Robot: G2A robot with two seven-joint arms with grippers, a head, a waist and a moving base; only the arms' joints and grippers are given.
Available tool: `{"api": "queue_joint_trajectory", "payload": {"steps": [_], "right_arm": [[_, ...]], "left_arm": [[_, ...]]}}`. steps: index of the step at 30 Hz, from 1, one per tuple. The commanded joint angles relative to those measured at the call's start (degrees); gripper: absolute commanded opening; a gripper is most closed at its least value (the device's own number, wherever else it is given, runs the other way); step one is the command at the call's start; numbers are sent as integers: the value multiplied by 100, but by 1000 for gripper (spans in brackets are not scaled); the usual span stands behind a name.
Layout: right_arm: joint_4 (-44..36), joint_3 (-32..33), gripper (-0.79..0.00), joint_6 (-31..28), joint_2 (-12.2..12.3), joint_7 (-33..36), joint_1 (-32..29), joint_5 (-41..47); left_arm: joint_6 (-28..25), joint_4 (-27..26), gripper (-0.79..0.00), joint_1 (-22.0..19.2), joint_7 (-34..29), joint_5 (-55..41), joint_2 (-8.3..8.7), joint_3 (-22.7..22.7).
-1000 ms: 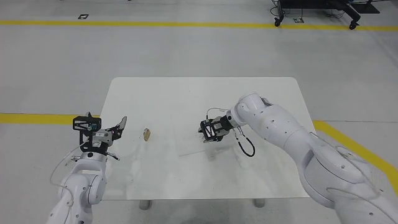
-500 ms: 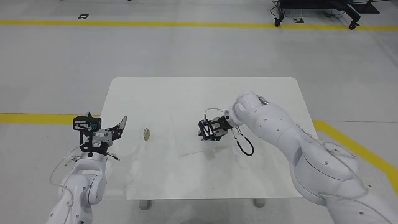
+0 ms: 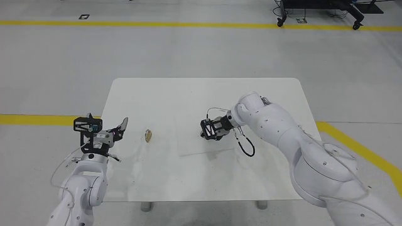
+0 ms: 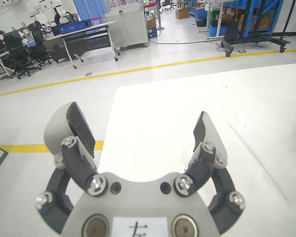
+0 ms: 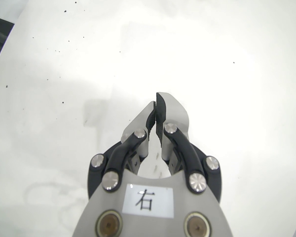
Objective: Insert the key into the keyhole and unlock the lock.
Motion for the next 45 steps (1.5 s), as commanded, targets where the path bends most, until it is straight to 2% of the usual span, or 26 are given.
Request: {"api": "queue_joint_trajectory", "payload": {"steps": [1,9,15,25,29,31,45], "right_arm": [[25,14,-785,119,11,-114,-14,27],[191,146,-785,590,113,-763,-105,270],[-51,252,-785,1271,354,-1446,-320,806],[-1032,-36,-785,2982,1309,-3159,-784,1561],[-1488,-36,-785,3411,1761,-3589,-1092,2329],[-1715,-36,-785,3428,1947,-3606,-1243,2856],[-1715,-36,-785,3428,1947,-3606,-1243,2856]], "left_arm": [[0,0,0,0,0,0,0,0],[0,0,0,0,0,0,0,0],[0,0,0,0,0,0,0,0],[0,0,0,0,0,0,0,0],[0,0,0,0,0,0,0,0],[0,0,0,0,0,0,0,0],[0,0,0,0,0,0,0,0]]}}
